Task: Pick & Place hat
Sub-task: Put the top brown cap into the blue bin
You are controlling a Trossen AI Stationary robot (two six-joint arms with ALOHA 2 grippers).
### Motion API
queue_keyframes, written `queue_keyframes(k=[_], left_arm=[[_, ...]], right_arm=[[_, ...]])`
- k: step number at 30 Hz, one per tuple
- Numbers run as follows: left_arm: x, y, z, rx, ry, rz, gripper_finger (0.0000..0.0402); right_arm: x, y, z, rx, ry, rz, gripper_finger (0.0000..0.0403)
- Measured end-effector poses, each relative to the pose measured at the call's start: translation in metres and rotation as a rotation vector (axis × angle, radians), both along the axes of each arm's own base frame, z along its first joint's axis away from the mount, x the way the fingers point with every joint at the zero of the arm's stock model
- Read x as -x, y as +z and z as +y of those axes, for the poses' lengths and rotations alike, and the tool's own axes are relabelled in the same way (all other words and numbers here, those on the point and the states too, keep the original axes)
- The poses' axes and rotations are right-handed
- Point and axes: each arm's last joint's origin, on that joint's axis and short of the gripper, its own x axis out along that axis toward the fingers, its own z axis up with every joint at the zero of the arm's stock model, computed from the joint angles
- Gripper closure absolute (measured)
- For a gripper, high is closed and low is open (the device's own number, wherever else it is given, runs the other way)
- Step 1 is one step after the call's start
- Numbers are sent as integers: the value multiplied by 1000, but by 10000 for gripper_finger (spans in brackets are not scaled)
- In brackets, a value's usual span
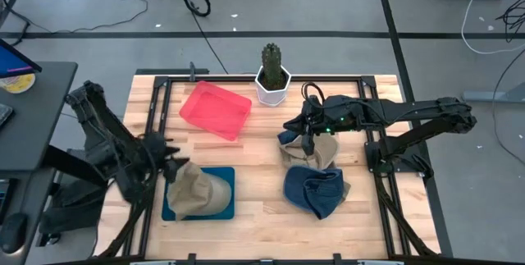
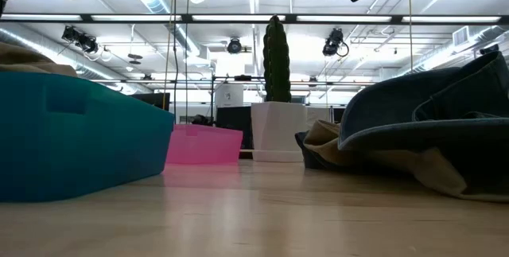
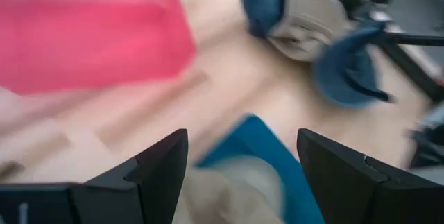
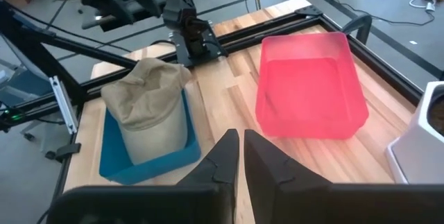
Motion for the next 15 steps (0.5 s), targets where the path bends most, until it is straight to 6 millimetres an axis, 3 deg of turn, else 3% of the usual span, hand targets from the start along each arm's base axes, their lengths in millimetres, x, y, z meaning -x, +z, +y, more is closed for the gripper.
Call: queue_keyframes(k=[8,15], left_arm=[[-26,-4,30,-26,18,244,126],[-47,-1,46,-42,-97,279,126]], right_arm=[[-1,1,-2,0,-6,-11,376],[-1,2,-2,-4,-8,-19,376]])
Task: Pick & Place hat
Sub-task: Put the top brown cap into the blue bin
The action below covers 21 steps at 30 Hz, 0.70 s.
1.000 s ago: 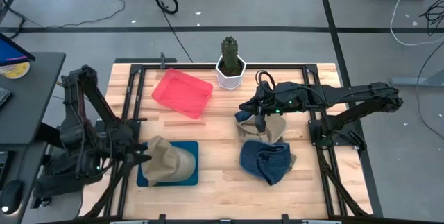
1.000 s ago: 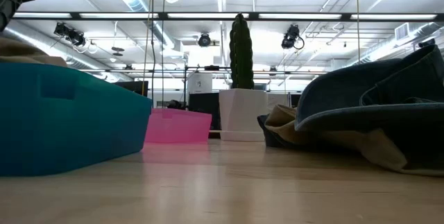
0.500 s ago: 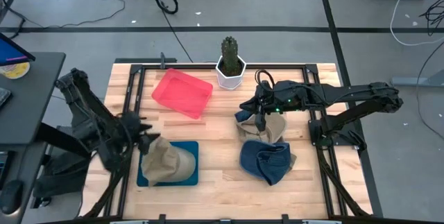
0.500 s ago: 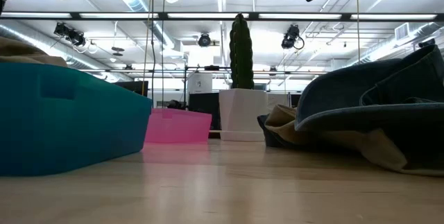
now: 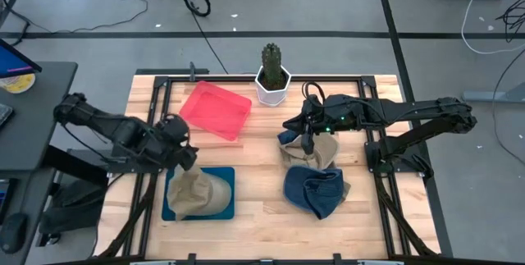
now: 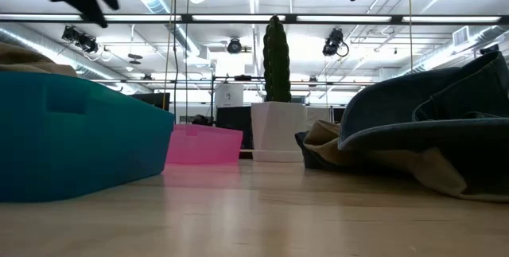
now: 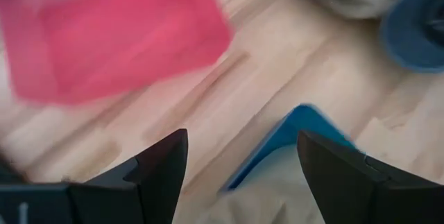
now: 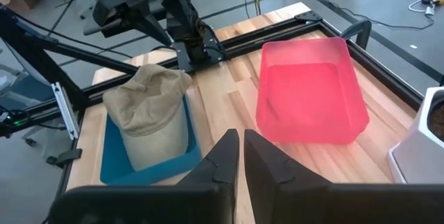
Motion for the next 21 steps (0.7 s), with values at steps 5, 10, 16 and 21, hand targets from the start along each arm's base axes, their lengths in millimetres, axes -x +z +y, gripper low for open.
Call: queue_keyframes(k=[5,10,16,21], left_arm=[[-19,10,4,-81,-136,-113,126],[-35,23,9,-156,-200,-252,126],[-48,37,18,-244,-221,-386,126],[-53,45,24,-298,-219,-444,126]], right_arm=[[8,-8,0,-74,-42,103,376],[30,-30,-3,-156,-189,390,376],[63,-48,-9,-168,-439,723,373],[78,-53,-17,-224,-586,844,326]])
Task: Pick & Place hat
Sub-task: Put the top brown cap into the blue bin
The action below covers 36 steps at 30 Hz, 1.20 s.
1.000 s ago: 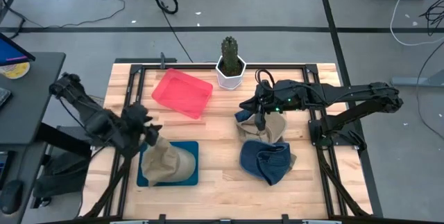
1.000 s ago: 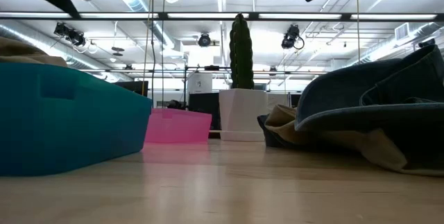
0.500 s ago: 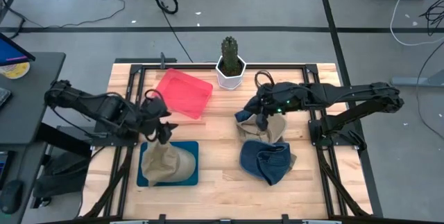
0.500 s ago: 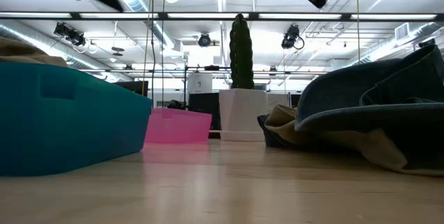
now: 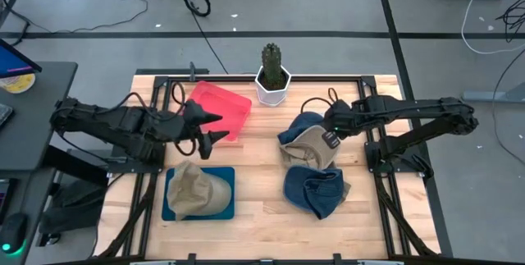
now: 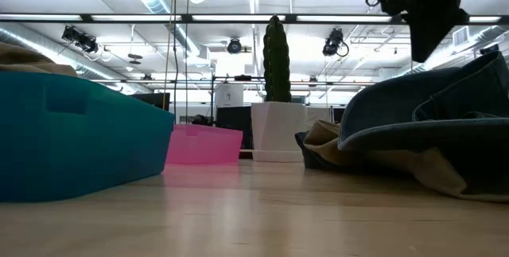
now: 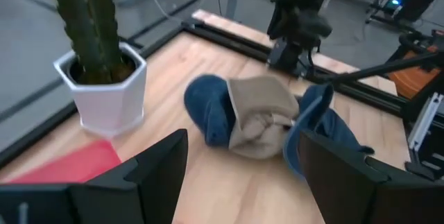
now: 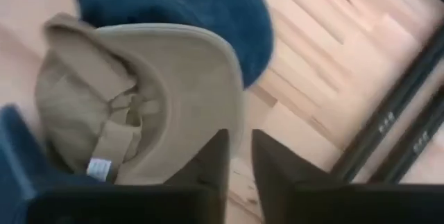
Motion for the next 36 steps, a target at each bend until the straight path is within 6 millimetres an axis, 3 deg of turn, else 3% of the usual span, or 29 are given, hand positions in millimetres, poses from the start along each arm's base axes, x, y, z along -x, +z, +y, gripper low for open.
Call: queue_keyframes(k=[4,10,14,19,23,30,36], left_arm=[[-1,2,2,-21,2,-15,126],[-1,2,3,-25,0,-15,126],[-1,2,3,-25,0,-15,126],[-1,2,3,-26,0,-15,126],[-1,2,3,-26,0,-15,126],[-1,2,3,-27,0,-15,126],[-2,3,3,-50,-8,-8,126]], right_arm=[[6,-19,-8,-13,-108,50,252],[20,-72,-17,-104,-234,183,154],[26,-105,-19,-201,-264,194,119],[26,-129,-19,-293,-291,120,114],[25,-131,-17,-350,-266,104,126],[44,-118,-14,-364,-245,120,146],[55,-95,-12,-370,-317,-109,154]])
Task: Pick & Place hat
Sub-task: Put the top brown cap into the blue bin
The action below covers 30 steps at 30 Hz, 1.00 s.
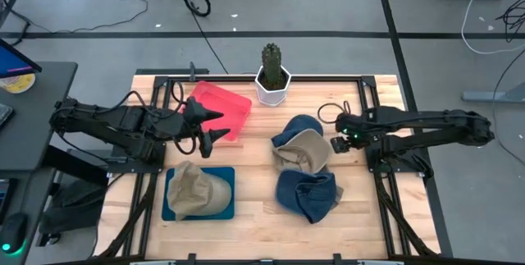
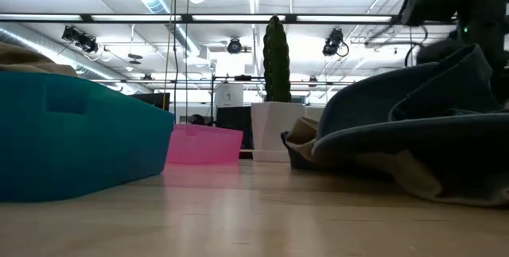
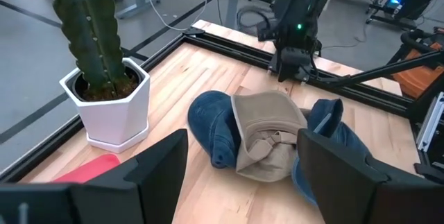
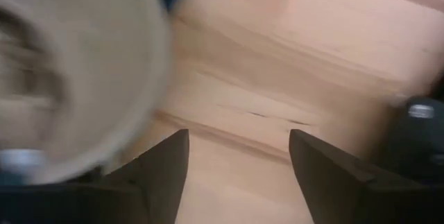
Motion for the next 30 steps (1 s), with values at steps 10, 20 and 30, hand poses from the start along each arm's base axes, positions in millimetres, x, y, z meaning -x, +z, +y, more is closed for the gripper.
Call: queue_keyframes(k=[10,20,30], left_arm=[[-2,1,9,-25,34,-4,126],[-2,1,10,-23,41,-4,126],[-2,1,10,-23,41,-3,126]], right_arm=[[-6,-24,0,-72,-223,-318,154],[-12,-48,-1,-110,-329,-462,162],[-12,-48,-1,-101,-329,-463,375]])
